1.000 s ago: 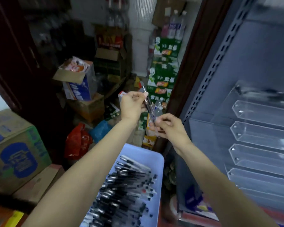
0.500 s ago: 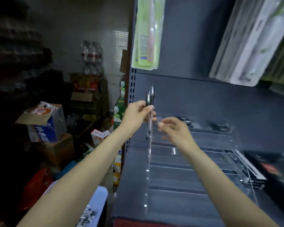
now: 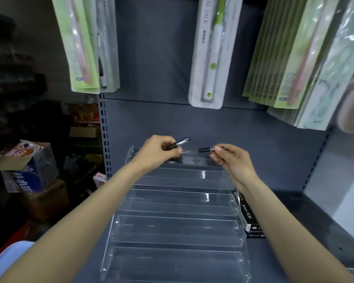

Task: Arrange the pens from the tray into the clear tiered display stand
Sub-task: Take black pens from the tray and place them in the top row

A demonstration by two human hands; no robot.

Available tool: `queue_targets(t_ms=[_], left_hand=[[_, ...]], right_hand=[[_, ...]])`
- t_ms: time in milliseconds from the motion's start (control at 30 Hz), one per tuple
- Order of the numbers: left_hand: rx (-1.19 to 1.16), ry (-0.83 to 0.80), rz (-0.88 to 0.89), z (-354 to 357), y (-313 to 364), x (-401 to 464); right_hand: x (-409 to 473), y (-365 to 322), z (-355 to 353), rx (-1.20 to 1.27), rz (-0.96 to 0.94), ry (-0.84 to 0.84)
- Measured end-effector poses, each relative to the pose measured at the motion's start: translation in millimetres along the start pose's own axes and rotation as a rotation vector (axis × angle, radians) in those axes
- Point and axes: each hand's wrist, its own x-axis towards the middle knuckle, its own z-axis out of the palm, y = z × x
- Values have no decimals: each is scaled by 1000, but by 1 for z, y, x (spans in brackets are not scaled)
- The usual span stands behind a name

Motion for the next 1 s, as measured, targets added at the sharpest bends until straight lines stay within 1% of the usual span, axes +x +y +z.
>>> queue_targets(t_ms=[67, 133, 267, 367, 467, 533, 733, 900, 1000], left_hand=[[-14, -7, -4, 5, -2, 6], [32, 26, -10, 12, -2, 13], [190, 91, -67, 23, -3, 30], [341, 54, -143, 33, -3, 41], [401, 5, -167, 45, -2, 49], [432, -20, -168, 49, -1, 53], [537, -91, -122, 53, 4, 62], [635, -146, -104, 53, 10, 66], [670, -148, -65, 55, 10, 65]], right_hand=[[8, 2, -10, -32, 12, -20], [17, 4, -18, -102, -3, -6], [38, 9, -41, -489, -109, 102], [50, 19, -56, -614, -18, 68], [55, 31, -63, -615, 87, -21], [54, 34, -64, -611, 79, -44], [54, 38, -64, -592, 38, -19], [55, 41, -64, -587, 46, -9], [55, 43, -64, -572, 59, -5]])
